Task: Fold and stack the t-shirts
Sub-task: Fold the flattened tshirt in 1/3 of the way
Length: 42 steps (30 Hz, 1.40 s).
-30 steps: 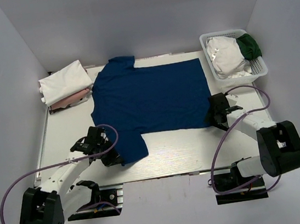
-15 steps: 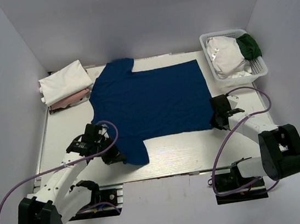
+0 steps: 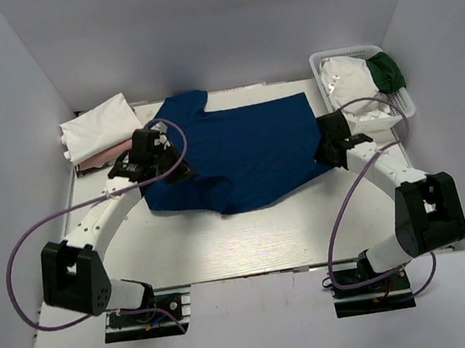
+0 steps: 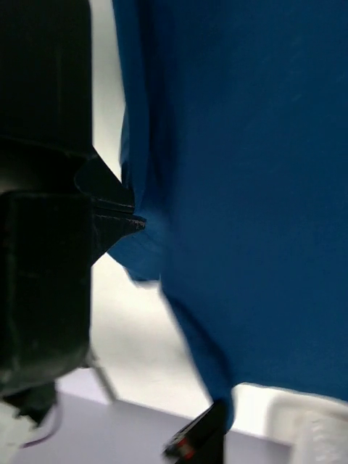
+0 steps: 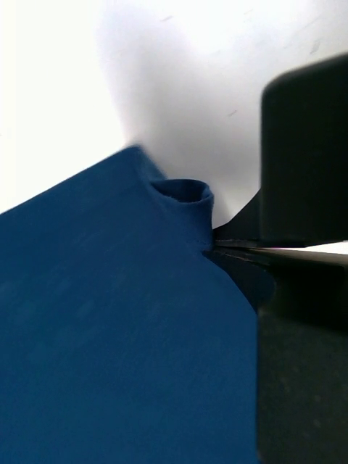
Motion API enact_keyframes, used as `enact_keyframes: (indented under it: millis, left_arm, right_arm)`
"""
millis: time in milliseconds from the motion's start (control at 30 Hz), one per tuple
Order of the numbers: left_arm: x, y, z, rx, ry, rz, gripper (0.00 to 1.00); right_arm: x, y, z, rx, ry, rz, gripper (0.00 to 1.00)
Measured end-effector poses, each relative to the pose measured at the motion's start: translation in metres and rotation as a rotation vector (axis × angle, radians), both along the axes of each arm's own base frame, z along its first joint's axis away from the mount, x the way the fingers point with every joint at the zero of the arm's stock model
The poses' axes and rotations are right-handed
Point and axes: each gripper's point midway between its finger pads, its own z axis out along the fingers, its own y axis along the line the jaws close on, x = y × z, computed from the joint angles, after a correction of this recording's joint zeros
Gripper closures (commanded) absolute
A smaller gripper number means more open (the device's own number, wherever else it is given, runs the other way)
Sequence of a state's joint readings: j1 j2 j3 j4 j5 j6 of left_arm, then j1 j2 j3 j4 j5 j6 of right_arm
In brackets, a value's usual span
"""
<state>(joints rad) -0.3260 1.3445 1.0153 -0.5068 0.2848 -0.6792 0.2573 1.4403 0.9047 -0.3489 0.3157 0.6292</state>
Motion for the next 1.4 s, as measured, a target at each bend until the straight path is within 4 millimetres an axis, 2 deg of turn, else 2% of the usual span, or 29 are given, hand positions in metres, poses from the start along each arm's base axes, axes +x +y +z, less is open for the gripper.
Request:
enact_keyframes:
  millis: [167,300,500,733,767,800,833,867,933,1033,1067,1133,1267,1400]
  left_arm:
    - [0.062,0.012,0.013,0.053,-0.059,0.094,1.0]
    - [0.102,0.029,0.013,0.097,-0.092,0.159,1.0]
    - [0.151,0.052,0.006,0.179,-0.176,0.195,1.0]
    - [0.198,0.059,-0.011,0.262,-0.291,0.132,0.97]
    - [0.205,0.06,-0.014,0.271,-0.297,0.127,0.89]
    - [0.212,0.06,-0.017,0.281,-0.307,0.122,0.79]
    - [0.218,0.062,-0.02,0.292,-0.312,0.123,0.72]
    - [0.224,0.064,-0.024,0.301,-0.312,0.126,0.36]
    - [0.235,0.072,-0.033,0.33,-0.301,0.151,0.01]
    - [0.255,0.086,-0.039,0.358,-0.286,0.198,0.0]
    - [0.263,0.09,-0.04,0.363,-0.289,0.211,0.0]
    - [0.268,0.094,-0.039,0.364,-0.291,0.219,0.0]
    - [0.26,0.098,-0.037,0.349,-0.286,0.213,0.0]
    - [0.226,0.086,-0.054,0.326,-0.232,0.162,0.0]
  right_arm:
    - [0.043,0.01,0.022,-0.002,-0.034,0.009,1.0]
    - [0.073,0.013,0.028,-0.025,-0.032,0.006,1.0]
    - [0.113,0.01,0.025,-0.051,-0.017,-0.02,1.0]
    - [0.146,0.002,0.011,-0.07,0.009,-0.048,1.0]
    - [0.151,0.001,0.009,-0.072,0.014,-0.05,1.0]
    - [0.155,0.001,0.006,-0.073,0.018,-0.052,0.96]
    - [0.158,0.0,0.002,-0.074,0.025,-0.054,0.79]
    - [0.16,0.0,-0.001,-0.074,0.032,-0.057,0.68]
    - [0.163,-0.002,-0.007,-0.085,0.048,-0.05,0.52]
    - [0.163,-0.002,-0.01,-0.094,0.059,-0.024,0.46]
    - [0.163,-0.001,-0.009,-0.094,0.058,-0.014,0.41]
    - [0.164,0.003,-0.008,-0.083,0.054,0.018,0.37]
    - [0.157,0.022,-0.007,-0.048,0.049,0.117,0.32]
    - [0.139,0.042,-0.014,-0.018,0.064,0.196,0.31]
